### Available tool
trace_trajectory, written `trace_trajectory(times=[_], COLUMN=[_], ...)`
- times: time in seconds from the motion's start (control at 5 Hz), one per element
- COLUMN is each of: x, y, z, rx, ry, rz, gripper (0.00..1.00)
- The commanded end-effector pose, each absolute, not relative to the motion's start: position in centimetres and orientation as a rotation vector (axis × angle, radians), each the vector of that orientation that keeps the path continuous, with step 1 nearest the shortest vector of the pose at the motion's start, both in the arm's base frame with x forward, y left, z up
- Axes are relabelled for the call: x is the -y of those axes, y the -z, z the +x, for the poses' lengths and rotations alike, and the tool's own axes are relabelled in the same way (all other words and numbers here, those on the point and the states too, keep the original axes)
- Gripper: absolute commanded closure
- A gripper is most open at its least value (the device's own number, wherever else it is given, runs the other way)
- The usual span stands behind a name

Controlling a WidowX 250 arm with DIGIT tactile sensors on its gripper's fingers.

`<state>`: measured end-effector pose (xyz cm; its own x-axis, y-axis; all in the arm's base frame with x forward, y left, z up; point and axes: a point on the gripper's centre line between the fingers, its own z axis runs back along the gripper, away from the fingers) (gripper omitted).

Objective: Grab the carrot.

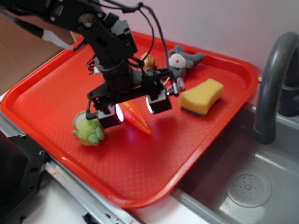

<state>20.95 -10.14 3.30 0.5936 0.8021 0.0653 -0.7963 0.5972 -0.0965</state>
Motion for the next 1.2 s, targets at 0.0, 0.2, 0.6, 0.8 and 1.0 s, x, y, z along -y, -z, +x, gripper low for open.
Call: trace_trajectory(times=[0.0, 0.2, 0.6, 0.8, 1.0], x=[9.2, 8.7, 8.1, 6.7, 5.4], y=[-2.5, -3.0, -8.2, -13.3, -18.2], z=[21.3, 22.3, 22.5, 22.4, 22.1], rx=[0.119, 0.176, 0.238, 0.214, 0.161], ry=[-0.926, -0.865, -0.599, -0.356, -0.187], rz=[-0.075, -0.091, -0.067, -0.03, -0.05], gripper=[0.0, 1.0, 1.0, 1.0, 1.0])
